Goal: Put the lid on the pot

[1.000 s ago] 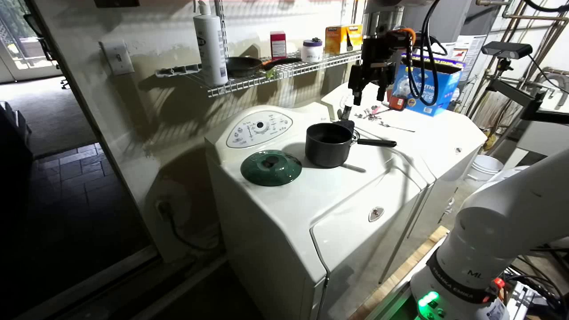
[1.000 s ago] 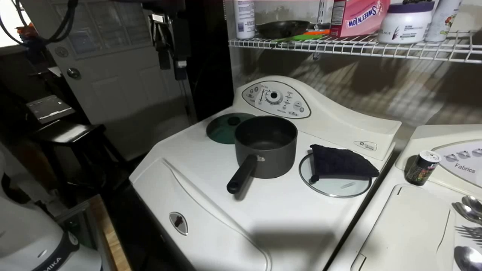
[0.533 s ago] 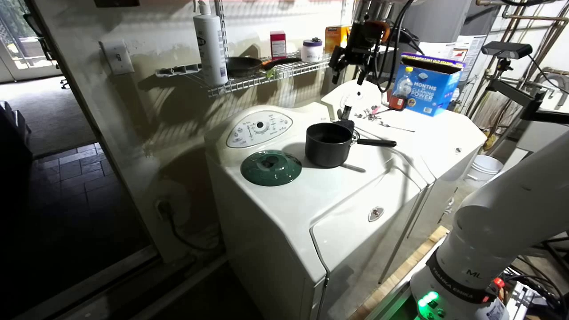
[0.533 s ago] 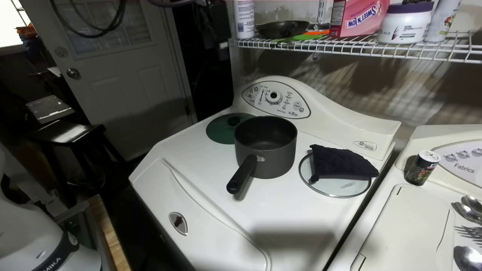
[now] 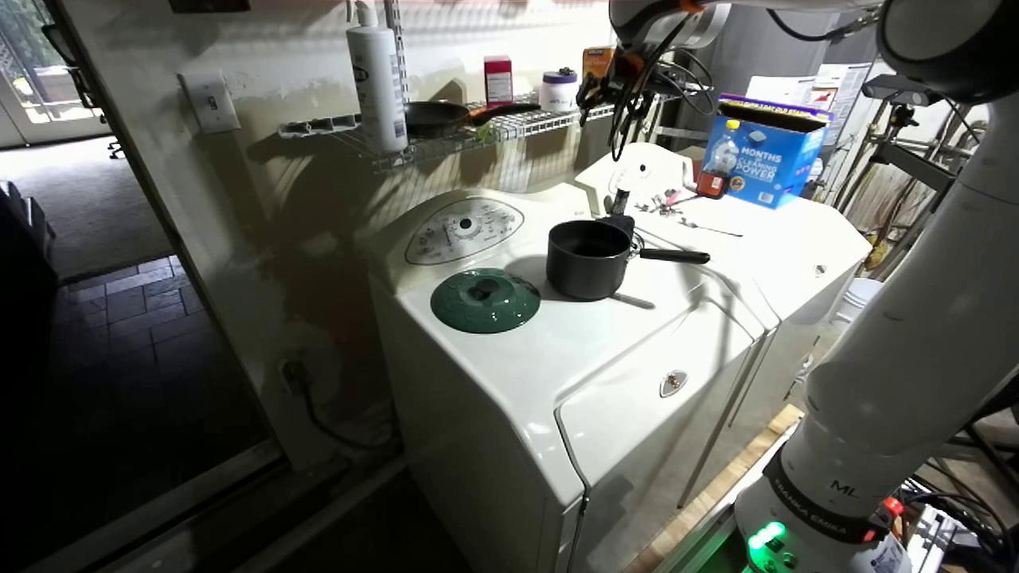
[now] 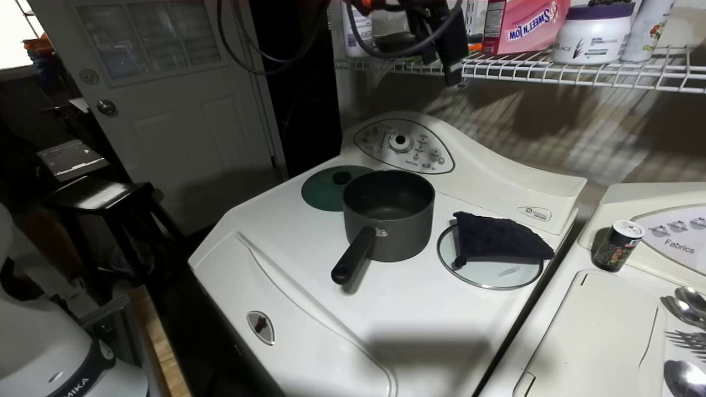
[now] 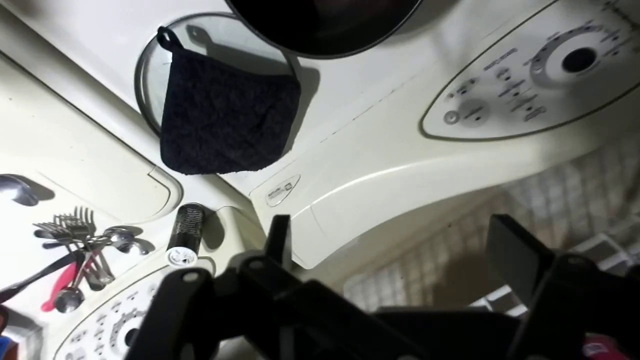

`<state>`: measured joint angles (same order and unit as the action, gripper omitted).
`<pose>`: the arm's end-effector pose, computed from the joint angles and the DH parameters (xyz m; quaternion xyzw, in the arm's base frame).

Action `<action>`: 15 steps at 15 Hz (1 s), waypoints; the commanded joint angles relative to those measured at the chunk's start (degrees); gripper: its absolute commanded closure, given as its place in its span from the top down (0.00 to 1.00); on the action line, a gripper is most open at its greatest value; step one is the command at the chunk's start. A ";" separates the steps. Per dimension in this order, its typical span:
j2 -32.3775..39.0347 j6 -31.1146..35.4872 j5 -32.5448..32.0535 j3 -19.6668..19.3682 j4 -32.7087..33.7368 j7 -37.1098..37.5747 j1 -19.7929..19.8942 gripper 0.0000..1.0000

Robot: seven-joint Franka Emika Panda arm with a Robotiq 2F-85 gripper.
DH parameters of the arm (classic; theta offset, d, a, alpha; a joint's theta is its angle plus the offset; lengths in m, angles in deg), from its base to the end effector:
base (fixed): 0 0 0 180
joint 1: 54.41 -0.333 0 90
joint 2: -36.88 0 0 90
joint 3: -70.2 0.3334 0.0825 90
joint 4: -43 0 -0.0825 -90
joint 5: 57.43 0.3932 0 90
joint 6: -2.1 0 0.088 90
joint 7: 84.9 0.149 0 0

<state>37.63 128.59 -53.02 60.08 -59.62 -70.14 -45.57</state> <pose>0.5957 -0.1986 0.5525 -0.9323 0.2992 -0.2015 0.0264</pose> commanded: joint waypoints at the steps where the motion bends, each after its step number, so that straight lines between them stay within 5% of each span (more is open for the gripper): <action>1: 9.01 -0.20 -0.57 -1.50 7.67 3.75 1.84 1.00; 15: 22.10 -8.63 1.20 -4.76 11.12 4.72 6.31 1.00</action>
<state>57.20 122.32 -52.98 55.23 -50.72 -65.85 -40.24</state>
